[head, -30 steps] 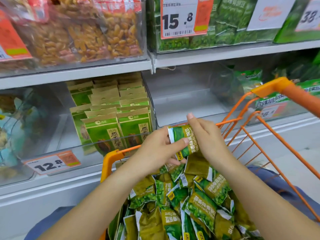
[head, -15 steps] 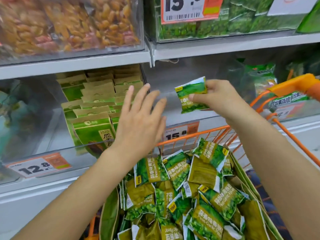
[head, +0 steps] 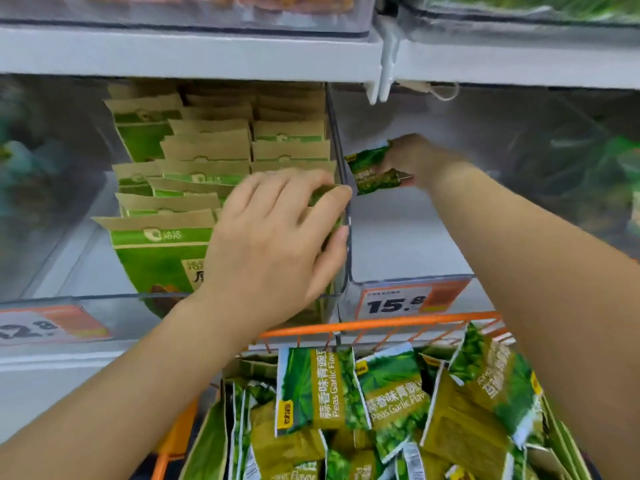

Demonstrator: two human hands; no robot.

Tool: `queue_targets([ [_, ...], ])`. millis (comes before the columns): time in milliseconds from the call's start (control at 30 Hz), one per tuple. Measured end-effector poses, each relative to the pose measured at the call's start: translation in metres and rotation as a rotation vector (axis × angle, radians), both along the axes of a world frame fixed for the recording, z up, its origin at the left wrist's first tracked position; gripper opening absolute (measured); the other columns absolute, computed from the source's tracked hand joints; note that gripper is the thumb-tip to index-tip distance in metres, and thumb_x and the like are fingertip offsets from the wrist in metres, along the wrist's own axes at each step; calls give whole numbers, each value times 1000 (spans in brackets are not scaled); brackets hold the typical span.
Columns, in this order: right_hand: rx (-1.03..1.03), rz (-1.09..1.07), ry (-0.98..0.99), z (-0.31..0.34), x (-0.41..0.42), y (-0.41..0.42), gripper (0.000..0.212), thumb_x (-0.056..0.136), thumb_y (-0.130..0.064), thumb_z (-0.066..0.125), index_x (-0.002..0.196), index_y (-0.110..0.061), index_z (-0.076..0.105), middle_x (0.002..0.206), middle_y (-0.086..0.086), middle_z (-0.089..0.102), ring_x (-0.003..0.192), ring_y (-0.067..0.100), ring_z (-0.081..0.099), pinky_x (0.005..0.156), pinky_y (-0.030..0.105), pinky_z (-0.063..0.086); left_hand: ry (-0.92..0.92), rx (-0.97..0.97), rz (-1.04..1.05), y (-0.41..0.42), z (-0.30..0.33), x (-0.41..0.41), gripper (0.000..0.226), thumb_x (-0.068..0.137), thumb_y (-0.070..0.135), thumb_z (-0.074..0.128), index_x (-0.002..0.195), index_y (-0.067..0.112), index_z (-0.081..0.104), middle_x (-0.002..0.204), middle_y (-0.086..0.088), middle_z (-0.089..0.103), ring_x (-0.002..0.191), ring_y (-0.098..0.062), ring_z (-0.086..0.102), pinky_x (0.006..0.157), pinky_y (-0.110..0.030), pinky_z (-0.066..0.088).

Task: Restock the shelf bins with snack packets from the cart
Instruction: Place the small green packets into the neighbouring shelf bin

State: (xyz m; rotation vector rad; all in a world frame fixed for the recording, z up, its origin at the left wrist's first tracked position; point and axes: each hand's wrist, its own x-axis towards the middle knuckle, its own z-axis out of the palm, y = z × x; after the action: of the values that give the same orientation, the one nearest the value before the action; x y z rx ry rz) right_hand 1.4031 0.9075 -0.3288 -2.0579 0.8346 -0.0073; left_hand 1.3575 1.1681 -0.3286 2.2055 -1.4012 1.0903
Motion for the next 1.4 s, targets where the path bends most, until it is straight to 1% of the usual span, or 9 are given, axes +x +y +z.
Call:
queue_targets([
  [67, 41, 15, 3, -10, 14, -6, 22, 92, -4, 53, 110, -16, 48, 111, 5, 49, 74, 11, 52, 49, 12, 50, 5, -2, 5, 0, 0, 0, 30, 93, 27, 52, 111, 10, 70, 111, -11, 67, 97, -33, 62, 87, -41, 42],
  [200, -180, -10, 11, -31, 40, -10, 9, 91, -14, 59, 92, -11, 51, 107, 12, 54, 85, 20, 53, 69, 26, 48, 21, 13, 5, -1, -1, 1, 29, 93, 27, 52, 110, 11, 70, 111, -9, 68, 99, -31, 63, 88, -41, 43],
  [467, -480, -88, -6, -45, 30, 2, 43, 85, -47, 65, 104, -9, 58, 109, 10, 63, 103, 30, 60, 69, 30, 42, -1, 13, 26, -2, -2, 0, 29, 93, 26, 52, 111, 12, 70, 113, -9, 67, 100, -31, 63, 90, -39, 42],
  [600, -496, -16, 73, -20, 23, 1, 25, 88, -31, 61, 76, -14, 48, 104, 11, 67, 95, 28, 64, 68, 28, 45, -9, 10, 18, -1, -2, 2, 29, 94, 27, 52, 111, 12, 70, 112, -9, 67, 100, -31, 62, 90, -39, 42],
  [733, -361, 14, 48, 21, -15, 12, 28, 91, -30, 57, 106, -6, 61, 97, 11, 70, 80, 22, 70, 82, 41, 57, 3, -7, 11, 1, 0, 3, 30, 94, 27, 51, 112, 11, 68, 112, -9, 67, 100, -31, 61, 89, -40, 41],
  [900, -602, -1, -4, 52, -129, 73, 34, 86, -44, 57, 74, -13, 67, 82, 10, 71, 80, 32, 68, 79, 41, 55, 65, 35, -28, 6, 5, -3, 36, 95, 31, 49, 120, 9, 62, 116, -10, 64, 105, -33, 58, 90, -42, 39],
  [1100, -802, 171, 444, 91, -227, 117, 40, 86, -54, 60, 106, -20, 64, 110, 7, 65, 103, 29, 58, 78, 33, 42, 106, -42, -158, 11, 13, -28, 42, 90, 25, 56, 126, 2, 57, 125, -18, 58, 124, -37, 47, 108, -49, 33],
  [1233, -677, 309, 672, 88, -249, 135, 52, 81, -65, 57, 67, -18, 43, 71, -2, 44, 83, 25, 45, 69, 30, 35, 103, -54, -309, 11, 10, -48, 39, 91, 20, 55, 125, 1, 59, 126, -18, 59, 125, -36, 47, 109, -49, 33],
  [1400, -787, 362, 666, 52, -257, 143, 45, 86, -47, 62, 119, -17, 52, 115, 4, 60, 113, 27, 55, 79, 32, 41, 163, -18, -429, 15, 4, -61, 35, 89, 13, 57, 122, 1, 61, 123, -15, 61, 124, -33, 49, 108, -42, 35],
])
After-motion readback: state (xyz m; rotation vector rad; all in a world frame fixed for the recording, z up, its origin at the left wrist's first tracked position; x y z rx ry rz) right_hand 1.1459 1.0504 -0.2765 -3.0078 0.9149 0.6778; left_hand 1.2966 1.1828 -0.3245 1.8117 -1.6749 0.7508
